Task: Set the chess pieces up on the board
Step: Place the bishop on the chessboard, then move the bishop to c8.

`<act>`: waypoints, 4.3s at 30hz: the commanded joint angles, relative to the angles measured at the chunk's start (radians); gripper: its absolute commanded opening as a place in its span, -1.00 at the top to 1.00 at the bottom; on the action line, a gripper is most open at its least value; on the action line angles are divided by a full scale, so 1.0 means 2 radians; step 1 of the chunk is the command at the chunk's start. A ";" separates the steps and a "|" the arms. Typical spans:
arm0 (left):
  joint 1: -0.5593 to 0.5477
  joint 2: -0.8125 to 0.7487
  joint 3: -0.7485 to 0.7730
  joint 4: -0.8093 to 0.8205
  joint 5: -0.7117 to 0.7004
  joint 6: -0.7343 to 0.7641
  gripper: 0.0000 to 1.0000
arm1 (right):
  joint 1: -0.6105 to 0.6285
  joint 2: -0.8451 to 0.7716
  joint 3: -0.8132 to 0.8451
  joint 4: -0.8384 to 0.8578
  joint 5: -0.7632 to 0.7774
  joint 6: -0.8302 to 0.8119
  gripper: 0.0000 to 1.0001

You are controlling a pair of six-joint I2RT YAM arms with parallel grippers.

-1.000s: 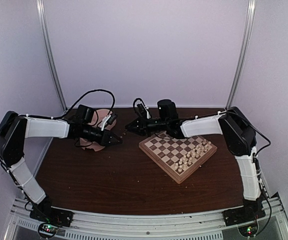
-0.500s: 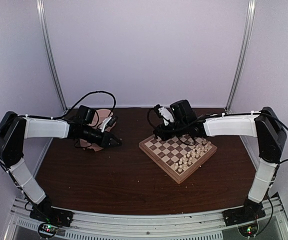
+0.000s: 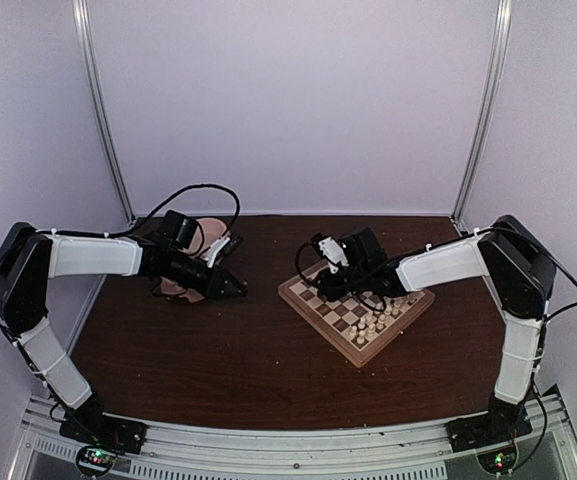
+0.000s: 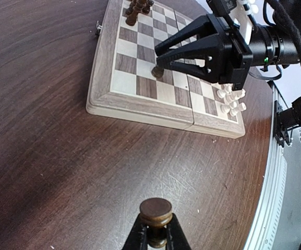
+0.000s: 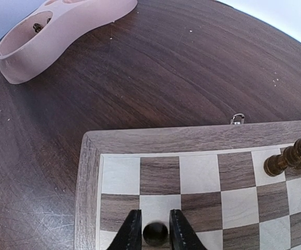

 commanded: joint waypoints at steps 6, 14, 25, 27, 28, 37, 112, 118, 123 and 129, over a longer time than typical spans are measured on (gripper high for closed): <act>-0.008 -0.002 0.021 -0.007 -0.013 0.012 0.98 | 0.000 -0.018 -0.023 0.032 0.007 -0.005 0.28; -0.016 -0.001 0.042 -0.030 -0.025 0.009 0.86 | -0.003 -0.067 -0.004 -0.032 0.009 -0.006 -0.34; -0.030 0.003 0.063 -0.068 -0.043 0.015 0.86 | -0.017 -0.030 0.150 -0.325 -0.059 -0.018 -0.24; -0.031 0.006 0.070 -0.069 -0.045 0.012 0.86 | -0.017 -0.018 0.177 -0.364 -0.052 -0.018 -0.20; -0.031 0.007 0.074 -0.070 -0.045 0.012 0.86 | -0.017 -0.014 0.187 -0.380 -0.047 -0.019 -0.17; -0.033 0.015 0.089 -0.078 -0.049 0.014 0.80 | -0.015 0.030 0.241 -0.420 -0.027 -0.025 -0.07; -0.033 0.041 0.148 -0.130 -0.098 0.064 0.80 | -0.018 0.161 0.415 -0.476 0.049 -0.043 0.79; -0.033 0.043 0.149 -0.130 -0.098 0.065 0.80 | -0.018 0.164 0.417 -0.476 0.052 -0.044 0.78; -0.033 0.044 0.149 -0.130 -0.099 0.065 0.80 | -0.019 0.167 0.417 -0.473 0.056 -0.044 0.78; -0.033 0.044 0.150 -0.131 -0.101 0.066 0.80 | -0.020 0.173 0.423 -0.471 0.057 -0.045 0.78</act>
